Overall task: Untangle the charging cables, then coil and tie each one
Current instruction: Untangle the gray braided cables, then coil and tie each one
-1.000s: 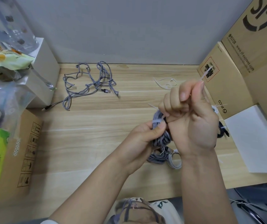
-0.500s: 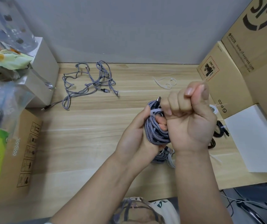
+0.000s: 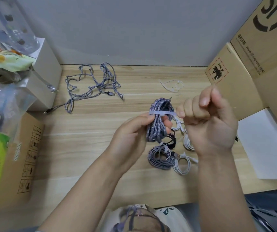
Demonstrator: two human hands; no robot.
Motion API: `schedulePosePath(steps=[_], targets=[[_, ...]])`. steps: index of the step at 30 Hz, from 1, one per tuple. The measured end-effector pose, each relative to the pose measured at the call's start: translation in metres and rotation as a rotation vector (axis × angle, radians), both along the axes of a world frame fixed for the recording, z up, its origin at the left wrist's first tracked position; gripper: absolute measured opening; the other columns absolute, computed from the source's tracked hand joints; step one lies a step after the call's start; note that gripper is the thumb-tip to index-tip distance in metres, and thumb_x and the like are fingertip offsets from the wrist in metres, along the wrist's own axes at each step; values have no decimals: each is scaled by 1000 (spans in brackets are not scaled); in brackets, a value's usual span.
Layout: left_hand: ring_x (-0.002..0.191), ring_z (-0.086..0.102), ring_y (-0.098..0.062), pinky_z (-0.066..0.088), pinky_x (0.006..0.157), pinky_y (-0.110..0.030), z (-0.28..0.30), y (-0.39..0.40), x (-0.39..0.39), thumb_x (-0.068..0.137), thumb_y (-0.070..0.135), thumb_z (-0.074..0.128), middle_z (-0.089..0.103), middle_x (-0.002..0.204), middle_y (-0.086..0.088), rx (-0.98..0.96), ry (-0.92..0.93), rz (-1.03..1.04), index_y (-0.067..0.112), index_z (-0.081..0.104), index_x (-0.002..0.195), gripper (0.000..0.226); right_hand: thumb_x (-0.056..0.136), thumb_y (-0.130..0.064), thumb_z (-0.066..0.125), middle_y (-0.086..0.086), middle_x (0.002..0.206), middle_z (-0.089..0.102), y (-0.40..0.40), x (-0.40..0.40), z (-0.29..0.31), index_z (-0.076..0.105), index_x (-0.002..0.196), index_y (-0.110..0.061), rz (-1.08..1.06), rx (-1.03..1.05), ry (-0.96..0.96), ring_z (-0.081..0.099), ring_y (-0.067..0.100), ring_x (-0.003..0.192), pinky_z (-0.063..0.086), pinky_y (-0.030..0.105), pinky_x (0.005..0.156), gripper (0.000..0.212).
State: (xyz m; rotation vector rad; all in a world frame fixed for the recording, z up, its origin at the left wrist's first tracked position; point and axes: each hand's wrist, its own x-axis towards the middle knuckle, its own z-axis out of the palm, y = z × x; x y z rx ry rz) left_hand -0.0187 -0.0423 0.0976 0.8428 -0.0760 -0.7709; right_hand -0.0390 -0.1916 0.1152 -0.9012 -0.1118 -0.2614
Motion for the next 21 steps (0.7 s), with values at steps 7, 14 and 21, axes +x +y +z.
schedulePosePath(steps=[7,14,21], targets=[[67,56,-9,41,64,-17,6,17,7,82,20,41,65,75,0,310,-402,-67,7,61,88,24,66,-27,59,23,52,49,-11,-7,17,63,51,-18,29,-648,212,37,20,49,31,16,47,18],[68,52,-10,39,65,-18,11,23,12,83,25,52,62,74,2,409,-597,-152,7,59,87,20,65,-19,66,0,48,40,-10,-6,27,59,56,-1,130,-955,236,33,1,46,28,11,46,21],[72,51,-14,32,82,-41,12,31,15,78,48,48,62,74,6,606,-749,-193,16,60,87,36,71,-17,60,4,50,36,-4,-6,27,58,50,-22,153,-1080,306,31,7,49,26,17,47,22]])
